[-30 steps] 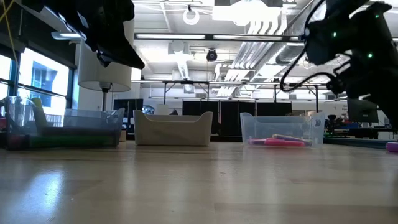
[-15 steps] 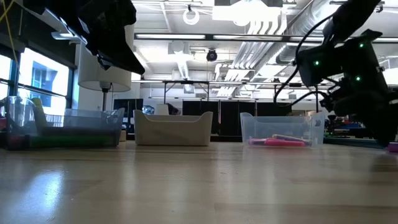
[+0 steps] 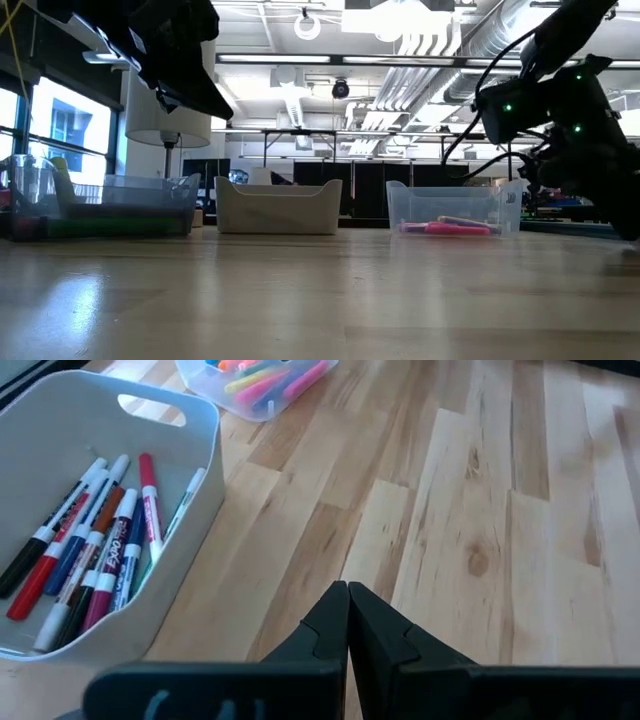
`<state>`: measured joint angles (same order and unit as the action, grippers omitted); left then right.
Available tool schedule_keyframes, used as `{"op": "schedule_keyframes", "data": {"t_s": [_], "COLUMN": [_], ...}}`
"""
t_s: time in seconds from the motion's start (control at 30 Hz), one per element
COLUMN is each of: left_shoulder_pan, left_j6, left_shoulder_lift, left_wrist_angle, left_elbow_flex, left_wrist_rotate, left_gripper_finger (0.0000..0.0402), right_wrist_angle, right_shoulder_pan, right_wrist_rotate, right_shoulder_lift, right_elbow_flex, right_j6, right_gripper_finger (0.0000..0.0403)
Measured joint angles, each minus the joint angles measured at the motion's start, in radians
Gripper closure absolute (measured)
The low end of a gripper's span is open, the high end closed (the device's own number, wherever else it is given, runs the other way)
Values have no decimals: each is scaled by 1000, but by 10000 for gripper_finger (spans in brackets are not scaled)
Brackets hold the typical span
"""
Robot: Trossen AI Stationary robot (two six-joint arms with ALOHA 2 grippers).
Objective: Pick & Place Markers
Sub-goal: Put the purple highlighter pen into the black bin
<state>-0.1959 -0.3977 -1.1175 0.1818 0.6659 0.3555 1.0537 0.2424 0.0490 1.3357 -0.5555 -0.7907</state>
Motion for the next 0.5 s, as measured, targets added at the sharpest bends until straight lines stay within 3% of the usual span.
{"op": "schedule_keyframes", "data": {"t_s": [0.27,0.5], "left_shoulder_pan": [0,0], "left_j6": [0,0], "left_shoulder_lift": [0,0], "left_wrist_angle": [0,0], "left_elbow_flex": [1,1], "left_wrist_rotate": [9,9], "left_gripper_finger": [401,401], "right_wrist_angle": [49,40], "right_shoulder_pan": [-56,-271], "right_wrist_rotate": [130,42], "right_shoulder_lift": [0,0], "right_elbow_flex": [-79,-209], "right_j6": [-107,-284], "right_gripper_finger": [263,323]}}
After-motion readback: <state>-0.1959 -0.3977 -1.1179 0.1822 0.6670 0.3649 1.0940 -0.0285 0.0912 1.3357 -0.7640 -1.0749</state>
